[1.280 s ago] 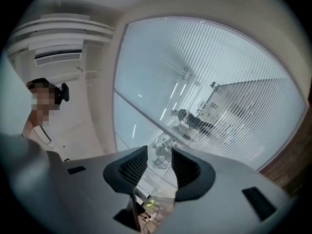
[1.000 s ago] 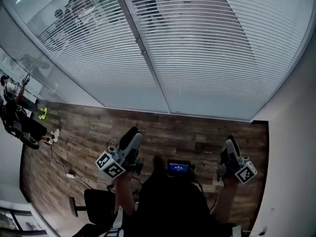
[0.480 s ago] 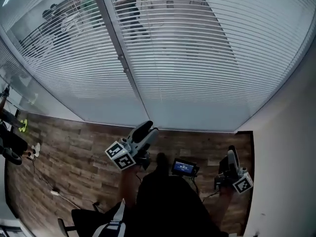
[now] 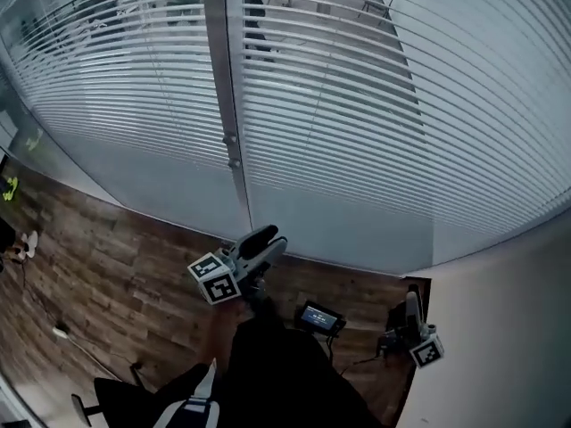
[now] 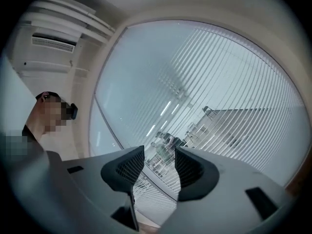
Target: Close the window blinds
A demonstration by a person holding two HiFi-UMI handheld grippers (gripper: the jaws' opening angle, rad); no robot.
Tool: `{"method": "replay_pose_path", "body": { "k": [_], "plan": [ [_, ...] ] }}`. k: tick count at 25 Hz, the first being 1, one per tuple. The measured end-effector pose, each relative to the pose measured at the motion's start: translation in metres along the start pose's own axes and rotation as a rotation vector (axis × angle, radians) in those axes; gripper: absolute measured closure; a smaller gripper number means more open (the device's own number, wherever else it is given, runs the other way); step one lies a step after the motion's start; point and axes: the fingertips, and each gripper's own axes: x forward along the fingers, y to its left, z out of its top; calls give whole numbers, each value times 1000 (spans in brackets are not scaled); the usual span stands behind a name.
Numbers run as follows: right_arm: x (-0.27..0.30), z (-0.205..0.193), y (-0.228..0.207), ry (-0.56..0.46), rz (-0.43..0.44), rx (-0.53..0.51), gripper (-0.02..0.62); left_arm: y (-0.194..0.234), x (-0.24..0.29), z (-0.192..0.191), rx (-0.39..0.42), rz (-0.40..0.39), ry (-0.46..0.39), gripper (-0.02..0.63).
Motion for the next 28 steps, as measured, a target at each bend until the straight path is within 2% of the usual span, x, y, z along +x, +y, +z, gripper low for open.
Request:
{"method": "replay_pose_path", "body": {
  "k": [5, 7, 10, 13, 17, 20, 24, 26, 28],
  "plan": [
    [72, -16, -2, 89, 37, -22, 414, 51, 14, 12, 17, 58, 38, 411],
    [88, -26, -12, 115, 56, 26, 414, 69, 18, 12, 20, 83, 44, 411],
    [95, -47, -36, 150, 91, 82, 414, 88, 19, -7, 27, 124, 61, 411],
    [108, -59, -57, 191, 137, 86, 414, 102, 18, -24, 50, 171, 74, 413],
    [143, -35, -58, 239, 219, 122, 414, 94, 33, 1, 63, 237, 29, 413],
    [149, -9, -56, 256, 292, 111, 414, 76, 43, 2, 54, 292, 11, 413],
    [162, 20, -52, 279, 366, 155, 414, 47, 56, 13, 80, 375, 9, 413],
    [173, 17, -59, 281, 377, 183, 414, 56, 49, 15, 94, 430, 10, 413],
    [172, 6, -77, 282, 401, 188, 414, 77, 29, 18, 137, 529, 9, 413]
  ]
}}
